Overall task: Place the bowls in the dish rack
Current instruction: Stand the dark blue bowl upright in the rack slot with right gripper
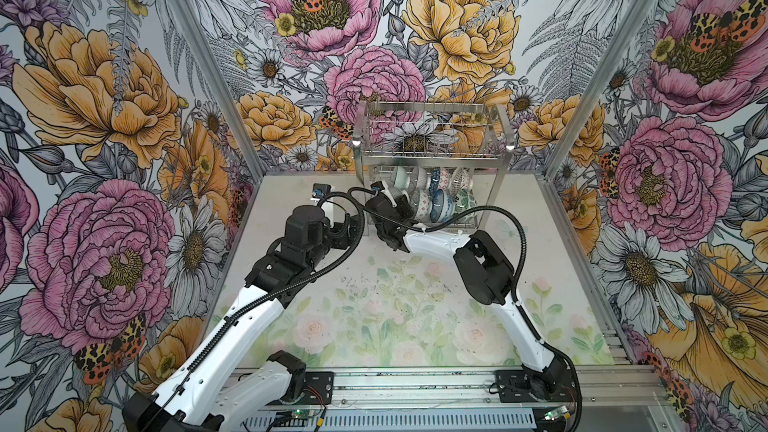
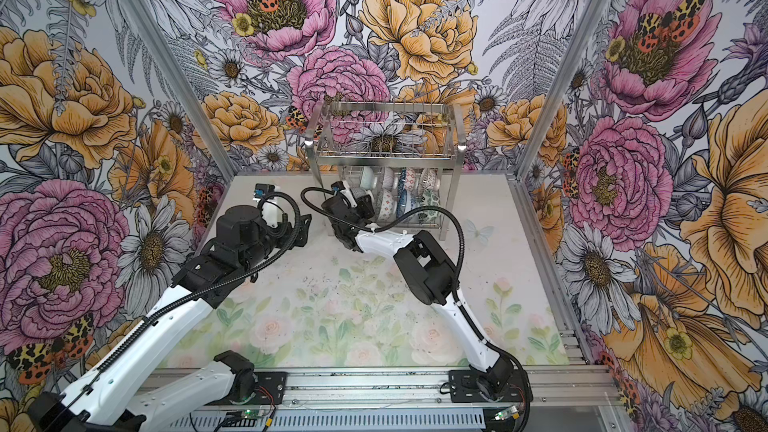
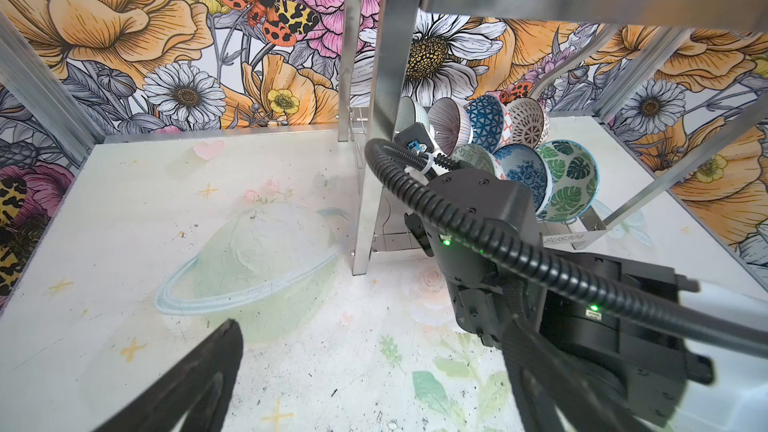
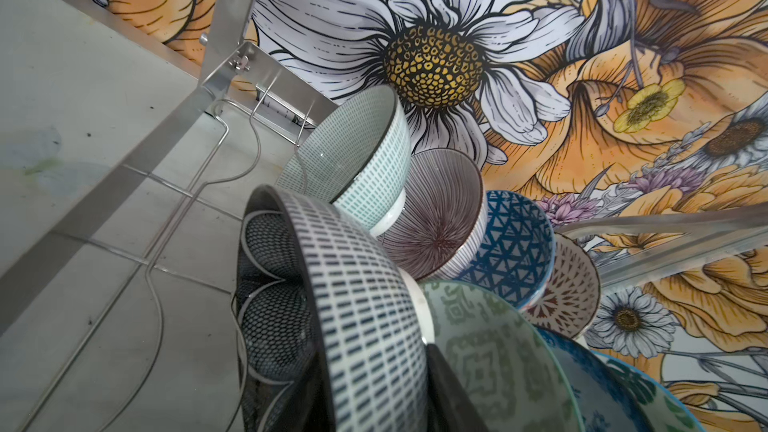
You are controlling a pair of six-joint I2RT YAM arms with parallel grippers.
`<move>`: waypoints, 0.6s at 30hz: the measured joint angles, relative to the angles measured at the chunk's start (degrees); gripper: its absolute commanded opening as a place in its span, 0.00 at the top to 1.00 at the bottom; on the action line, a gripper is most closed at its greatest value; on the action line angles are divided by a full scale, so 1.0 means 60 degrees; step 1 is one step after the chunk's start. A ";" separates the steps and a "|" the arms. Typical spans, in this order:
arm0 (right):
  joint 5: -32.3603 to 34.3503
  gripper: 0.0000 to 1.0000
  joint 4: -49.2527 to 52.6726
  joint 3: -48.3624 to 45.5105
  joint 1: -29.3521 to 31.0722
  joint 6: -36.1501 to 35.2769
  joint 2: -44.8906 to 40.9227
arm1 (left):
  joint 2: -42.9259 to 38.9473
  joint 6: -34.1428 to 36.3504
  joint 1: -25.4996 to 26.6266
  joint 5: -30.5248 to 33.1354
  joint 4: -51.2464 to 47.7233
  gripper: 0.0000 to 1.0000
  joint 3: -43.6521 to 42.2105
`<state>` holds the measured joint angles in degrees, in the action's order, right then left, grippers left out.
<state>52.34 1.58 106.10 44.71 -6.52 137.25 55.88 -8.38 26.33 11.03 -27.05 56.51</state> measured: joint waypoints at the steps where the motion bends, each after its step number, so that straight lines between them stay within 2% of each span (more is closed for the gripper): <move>1: -0.0102 0.57 0.0025 -0.0044 -0.0004 0.0058 -0.0025 | 0.0000 0.0000 0.0000 0.0000 0.0000 0.01 -0.0007; 7: -0.0594 0.44 0.0219 -0.0255 -0.0007 0.0404 -0.0164 | 0.0000 0.0000 0.0000 -0.0029 0.0000 0.01 -0.0047; 11: -0.0885 0.29 0.0273 -0.0328 -0.0015 0.0477 -0.0273 | 0.0000 0.0000 0.0000 -0.0033 0.0000 0.01 -0.0047; 15: -0.1126 0.04 0.0306 -0.0437 -0.0025 0.0517 -0.0477 | 0.0000 0.0000 0.0000 -0.0062 0.0000 0.01 -0.0047; 16: -0.1206 0.00 0.0321 -0.0481 -0.0025 0.0495 -0.0554 | 0.0000 0.0000 0.0000 -0.0066 0.0004 0.01 -0.0047; 18: -0.1351 0.00 0.0357 -0.0608 -0.0025 0.0477 -0.0750 | 0.0000 0.0000 0.0000 -0.0066 0.0004 0.01 -0.0047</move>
<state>44.23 3.73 102.45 44.56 -3.66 132.75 55.88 -8.38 26.33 10.63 -27.03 56.23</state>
